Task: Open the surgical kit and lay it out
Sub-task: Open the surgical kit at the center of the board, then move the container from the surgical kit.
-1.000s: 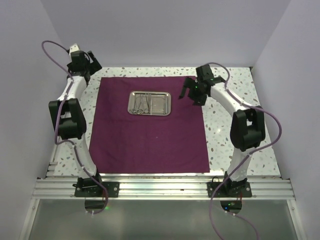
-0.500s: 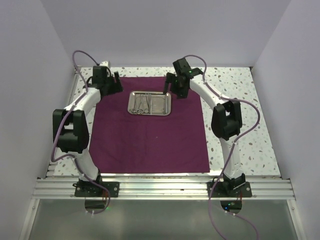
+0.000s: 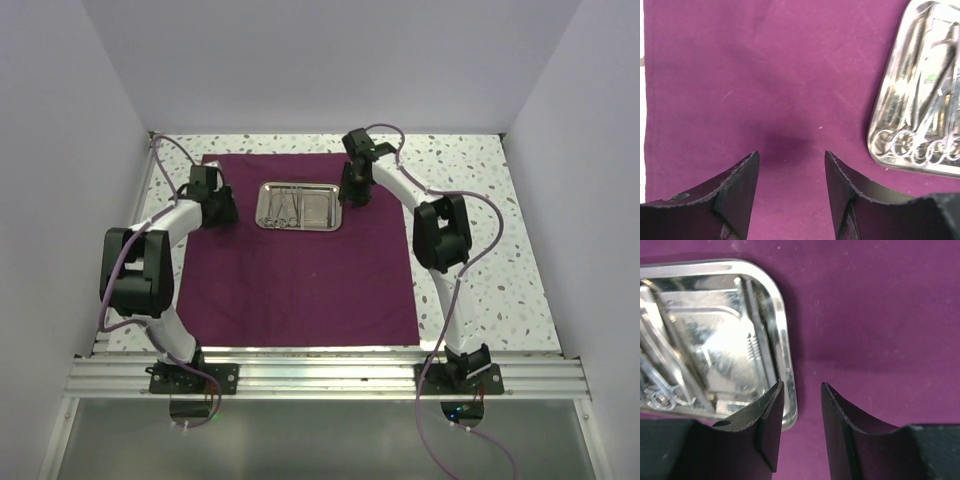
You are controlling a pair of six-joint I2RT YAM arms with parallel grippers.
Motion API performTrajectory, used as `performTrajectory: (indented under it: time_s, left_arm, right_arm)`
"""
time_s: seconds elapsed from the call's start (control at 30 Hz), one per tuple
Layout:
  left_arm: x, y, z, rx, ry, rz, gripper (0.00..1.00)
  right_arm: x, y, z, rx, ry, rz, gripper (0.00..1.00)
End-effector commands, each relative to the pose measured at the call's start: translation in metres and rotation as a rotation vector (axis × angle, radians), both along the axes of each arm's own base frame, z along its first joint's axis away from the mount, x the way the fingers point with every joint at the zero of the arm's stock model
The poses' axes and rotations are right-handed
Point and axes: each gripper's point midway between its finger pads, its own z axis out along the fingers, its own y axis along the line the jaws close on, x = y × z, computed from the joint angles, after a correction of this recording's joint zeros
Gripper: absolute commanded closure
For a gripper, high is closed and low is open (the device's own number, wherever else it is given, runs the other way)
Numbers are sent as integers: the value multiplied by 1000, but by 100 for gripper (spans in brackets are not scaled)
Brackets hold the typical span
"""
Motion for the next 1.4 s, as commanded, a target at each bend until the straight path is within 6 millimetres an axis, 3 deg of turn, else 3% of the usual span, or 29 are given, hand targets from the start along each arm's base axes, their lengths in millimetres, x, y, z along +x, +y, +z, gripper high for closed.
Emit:
performTrajectory:
  time_s: [0.0,0.17,0.33,0.4,0.57,0.63,0.8,1.17,1.37]
  left_arm:
    - [0,9,10,33,-44,21,43]
    - [-5,14,6,53,-36,40,43]
    - [-10,19,-5,63,-6,56,49]
    - [-14,22,-13,64,12,68,55]
    - [-23,30,-30,58,55,91,71]
    - [-24,33,-35,58,72,102,72]
    - [-22,34,-38,54,83,105,75]
    - [-24,35,-41,61,97,108,78]
    - [-25,36,-40,63,103,111,80]
  right_arm:
    - [10,1,-5,-21,-14,3,61]
    - [16,3,-26,-38,4,7,64]
    - [16,2,-40,-60,33,19,85]
    - [15,2,-41,-63,33,21,99]
    - [17,-2,-40,-85,21,18,100]
    - [23,-4,-32,-100,-1,13,100]
    - [37,-29,-29,-169,-26,-15,100]
    - [73,-125,-4,-258,-87,-165,100]
    - [94,-151,14,-284,-149,-174,100]
